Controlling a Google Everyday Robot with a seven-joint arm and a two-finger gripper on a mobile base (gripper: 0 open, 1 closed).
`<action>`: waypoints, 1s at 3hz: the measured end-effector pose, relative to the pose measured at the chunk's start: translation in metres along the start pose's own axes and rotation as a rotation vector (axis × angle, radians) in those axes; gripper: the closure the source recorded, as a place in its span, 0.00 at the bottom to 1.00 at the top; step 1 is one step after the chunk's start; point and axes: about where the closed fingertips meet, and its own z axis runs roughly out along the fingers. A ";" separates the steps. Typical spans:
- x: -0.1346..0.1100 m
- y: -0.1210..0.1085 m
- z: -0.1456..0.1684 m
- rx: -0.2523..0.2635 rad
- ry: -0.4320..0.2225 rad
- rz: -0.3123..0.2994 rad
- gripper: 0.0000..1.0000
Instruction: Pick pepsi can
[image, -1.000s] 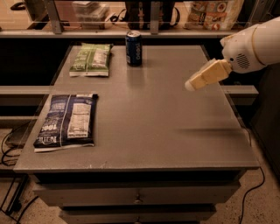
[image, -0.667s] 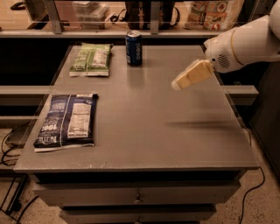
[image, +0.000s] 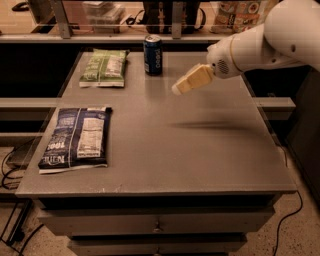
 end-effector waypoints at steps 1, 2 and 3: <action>-0.021 -0.010 0.037 0.008 -0.050 -0.001 0.00; -0.045 -0.030 0.085 0.066 -0.081 -0.028 0.00; -0.044 -0.030 0.084 0.065 -0.081 -0.028 0.00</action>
Offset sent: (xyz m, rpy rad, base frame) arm 0.1333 0.0781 -0.0074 0.0201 -0.1780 -0.0700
